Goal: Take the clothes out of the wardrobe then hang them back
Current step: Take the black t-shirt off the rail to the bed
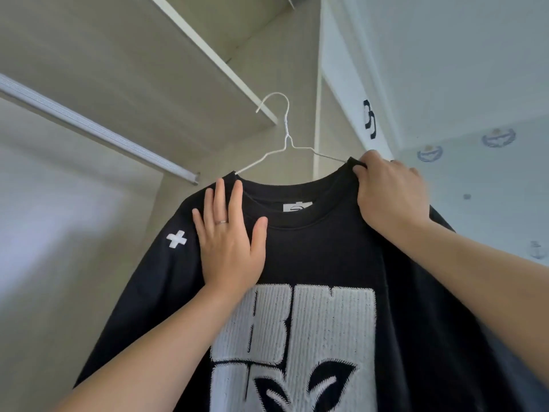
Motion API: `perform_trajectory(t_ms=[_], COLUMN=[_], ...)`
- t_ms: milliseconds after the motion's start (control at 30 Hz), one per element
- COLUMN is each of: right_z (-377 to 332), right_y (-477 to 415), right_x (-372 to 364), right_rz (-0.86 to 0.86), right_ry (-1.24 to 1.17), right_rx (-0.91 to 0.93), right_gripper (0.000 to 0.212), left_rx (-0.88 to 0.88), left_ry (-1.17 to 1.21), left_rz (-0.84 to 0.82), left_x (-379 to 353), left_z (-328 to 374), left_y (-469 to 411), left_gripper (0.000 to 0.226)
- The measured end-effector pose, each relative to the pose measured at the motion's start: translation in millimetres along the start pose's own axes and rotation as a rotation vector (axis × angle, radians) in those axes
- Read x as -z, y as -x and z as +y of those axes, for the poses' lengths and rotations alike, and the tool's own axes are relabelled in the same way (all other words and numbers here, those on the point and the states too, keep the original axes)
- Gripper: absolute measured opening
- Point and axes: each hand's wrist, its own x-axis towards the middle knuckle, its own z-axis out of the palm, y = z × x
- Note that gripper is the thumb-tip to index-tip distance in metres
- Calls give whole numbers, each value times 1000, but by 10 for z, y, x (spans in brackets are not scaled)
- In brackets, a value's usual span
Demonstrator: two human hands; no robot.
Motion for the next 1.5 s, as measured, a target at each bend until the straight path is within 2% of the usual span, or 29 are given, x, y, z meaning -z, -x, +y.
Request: perform_trajectory(t_ms=[233,433,667,1033,1233,1433,1500], right_z=[1514,2750,3923,4875,5291,5663,5810], right_y=[182,656,1736,3521,4439,5145,5317], right_x=[813,1626,2348,3076,3378,3739,3905], right_rz=[13,-66,-204,-511,-702,-731,-725], right_ry=[174,336,472,605,616,663,703], right_rx=[-111,-205,-431,-760,-976,-1157,-1198], right_gripper=[24,24,23,20,16,3,4], left_rx=[-61,58,207,271,136,53,29], left_ry=[168,345,632,943,1042,1114,1143], left_rz=[-96,-223,-498,-797,-1008,-1191,-1245], left_x=[-371,-879,-1791,-3040,-3569,-3863,-3910], left_z=[1568,2799,3938,5279,5808,6538,6850], left_y=[381,932,2059,4043,5074,5916,6148], left_gripper=[65,53,28,18,22,22,23])
